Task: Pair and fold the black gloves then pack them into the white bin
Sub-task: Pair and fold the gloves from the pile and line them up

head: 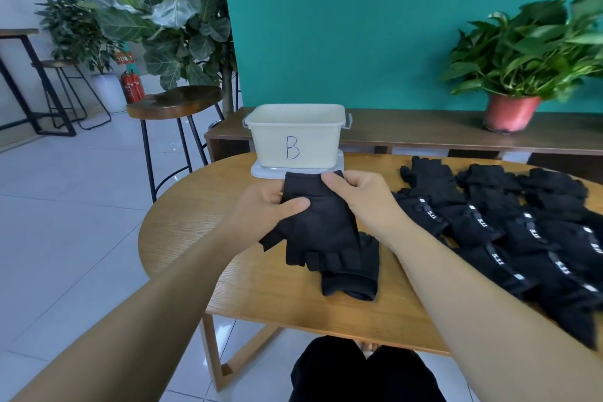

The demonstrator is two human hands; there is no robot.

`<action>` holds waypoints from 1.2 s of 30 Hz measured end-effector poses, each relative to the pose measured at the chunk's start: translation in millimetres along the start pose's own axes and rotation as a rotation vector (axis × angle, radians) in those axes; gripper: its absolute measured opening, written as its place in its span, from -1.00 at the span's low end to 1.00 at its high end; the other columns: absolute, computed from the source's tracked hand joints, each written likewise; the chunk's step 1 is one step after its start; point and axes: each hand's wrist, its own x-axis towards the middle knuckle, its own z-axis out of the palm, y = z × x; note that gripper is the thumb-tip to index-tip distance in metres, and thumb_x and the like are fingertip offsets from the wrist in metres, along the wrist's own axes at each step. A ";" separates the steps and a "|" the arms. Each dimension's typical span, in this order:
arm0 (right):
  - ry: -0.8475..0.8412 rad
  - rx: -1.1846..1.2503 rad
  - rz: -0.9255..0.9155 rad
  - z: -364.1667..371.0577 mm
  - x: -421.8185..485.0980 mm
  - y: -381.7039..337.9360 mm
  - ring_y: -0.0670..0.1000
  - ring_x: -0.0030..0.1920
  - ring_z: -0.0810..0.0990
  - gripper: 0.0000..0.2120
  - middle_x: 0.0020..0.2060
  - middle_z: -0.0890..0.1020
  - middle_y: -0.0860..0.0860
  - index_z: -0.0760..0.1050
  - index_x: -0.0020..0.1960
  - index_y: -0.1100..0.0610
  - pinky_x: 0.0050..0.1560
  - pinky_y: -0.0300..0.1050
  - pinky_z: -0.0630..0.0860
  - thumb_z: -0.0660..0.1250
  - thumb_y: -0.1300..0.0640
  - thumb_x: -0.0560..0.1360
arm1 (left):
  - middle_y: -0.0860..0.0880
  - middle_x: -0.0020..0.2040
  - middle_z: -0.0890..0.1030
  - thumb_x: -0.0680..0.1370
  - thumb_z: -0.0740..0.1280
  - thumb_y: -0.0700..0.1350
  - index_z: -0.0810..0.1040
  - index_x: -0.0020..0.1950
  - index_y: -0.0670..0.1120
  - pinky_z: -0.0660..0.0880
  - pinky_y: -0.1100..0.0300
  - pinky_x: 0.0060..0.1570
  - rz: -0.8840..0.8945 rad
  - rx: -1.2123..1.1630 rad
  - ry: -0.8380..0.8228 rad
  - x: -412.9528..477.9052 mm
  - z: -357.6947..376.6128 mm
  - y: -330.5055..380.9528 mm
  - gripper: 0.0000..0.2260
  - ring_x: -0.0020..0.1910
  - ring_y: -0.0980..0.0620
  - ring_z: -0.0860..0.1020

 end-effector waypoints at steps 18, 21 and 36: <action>0.025 -0.031 0.025 -63.5 30.6 19.7 -0.06 -0.09 0.70 -0.86 -0.07 0.73 0.03 0.65 0.08 0.19 -0.12 -0.25 0.60 0.37 0.26 0.55 | -0.01 -0.02 0.72 0.60 0.35 -0.21 0.62 0.16 -0.06 0.60 0.14 0.01 -0.105 0.002 -0.026 62.7 30.8 -9.1 -0.84 -0.02 0.02 0.69; 0.046 -0.037 0.041 -71.6 45.9 26.6 -0.07 -0.10 0.70 -0.85 -0.08 0.73 0.02 0.65 0.09 0.19 -0.16 -0.27 0.59 0.36 0.26 0.55 | -0.01 -0.06 0.73 0.59 0.35 -0.24 0.63 0.12 -0.07 0.58 0.27 -0.12 -0.092 0.005 -0.013 84.8 37.6 -14.5 -0.85 -0.06 0.05 0.69; -0.027 -0.056 0.095 -84.7 45.6 66.4 -0.08 -0.13 0.69 -0.92 -0.11 0.72 0.08 0.63 -0.01 0.21 -0.16 -0.32 0.55 0.38 0.30 0.53 | -0.09 0.00 0.71 0.57 0.35 -0.31 0.64 0.14 -0.10 0.54 0.27 -0.14 -0.059 -0.032 -0.132 96.0 45.4 -58.3 -0.79 -0.01 -0.04 0.68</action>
